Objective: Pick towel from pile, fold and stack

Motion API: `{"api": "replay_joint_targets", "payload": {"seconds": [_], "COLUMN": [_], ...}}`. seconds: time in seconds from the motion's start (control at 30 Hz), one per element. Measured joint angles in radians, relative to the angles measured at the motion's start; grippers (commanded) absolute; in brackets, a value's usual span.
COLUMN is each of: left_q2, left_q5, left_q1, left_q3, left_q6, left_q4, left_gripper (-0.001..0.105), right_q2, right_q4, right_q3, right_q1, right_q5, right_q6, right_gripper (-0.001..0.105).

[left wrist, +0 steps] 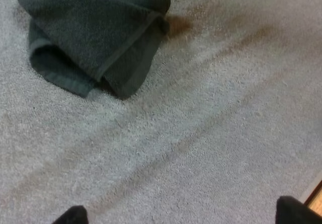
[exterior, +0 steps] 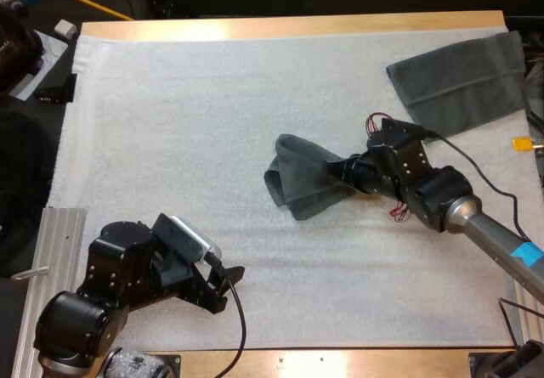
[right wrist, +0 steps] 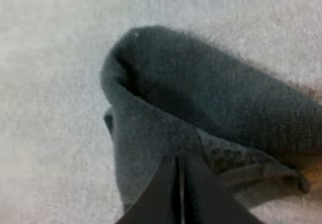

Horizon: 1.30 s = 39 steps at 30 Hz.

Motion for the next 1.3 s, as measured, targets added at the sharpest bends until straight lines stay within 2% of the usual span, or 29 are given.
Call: {"api": "replay_joint_targets", "payload": {"seconds": [0.17, 0.2, 0.27, 0.4, 0.43, 0.53, 0.67, 0.7, 0.83, 1.0, 1.13, 1.23, 1.3], "left_q2": [0.0, 0.0, 0.0, 0.0, 0.0, 0.0, 0.0, 0.0, 0.0, 0.0, 0.0, 0.0, 0.0], "left_q5": [0.0, 0.0, 0.0, 0.0, 0.0, 0.0, 0.0, 0.0, 0.0, 0.004, 0.014, 0.023, 0.024], "left_q1": [0.0, 0.0, 0.0, 0.0, 0.0, 0.0, 0.0, 0.0, 0.0, 0.0, 0.0, 0.0, 0.0], "left_q3": [0.0, 0.0, 0.0, 0.0, 0.0, 0.0, 0.0, 0.0, 0.0, 0.0, 0.0, 0.0, 0.0], "left_q6": [0.0, 0.0, 0.0, 0.0, 0.0, 0.0, 0.0, 0.0, 0.0, 0.0, -0.003, -0.006, -0.006], "left_q4": [0.0, -0.002, -0.006, -0.025, -0.027, -0.026, -0.028, -0.028, -0.025, -0.025, -0.025, -0.025, -0.025], "left_gripper": [0.07, 0.07, 0.07, 0.07, 0.07, 0.071, 0.071, 0.071, 0.07, 0.07, 0.07, 0.07, 0.07], "right_q2": [0.004, 0.004, 0.011, 0.03, 0.034, 0.057, 0.097, 0.147, 0.147, 0.192, 0.236, 0.257, 0.262], "right_q4": [0.056, 0.077, 0.112, 0.17, 0.174, 0.171, 0.148, 0.12, 0.113, 0.04, 0.007, 0.0, 0.0], "right_q3": [0.0, 0.0, 0.0, 0.002, 0.002, 0.002, 0.002, 0.008, 0.008, 0.003, -0.006, -0.019, -0.025], "right_q1": [0.0, 0.0, 0.0, 0.004, 0.004, 0.004, 0.004, 0.004, -0.001, -0.011, -0.014, -0.015, -0.015], "right_q5": [0.0, 0.0, 0.0, 0.009, 0.012, 0.024, 0.028, 0.021, 0.016, -0.003, -0.012, -0.012, -0.012], "right_q6": [-0.023, -0.032, -0.043, -0.036, -0.029, 0.023, 0.093, 0.146, 0.178, 0.275, 0.313, 0.328, 0.33], "right_gripper": [0.001, 0.004, 0.019, 0.059, 0.064, 0.062, 0.055, 0.053, 0.053, 0.053, 0.049, 0.039, 0.027]}}
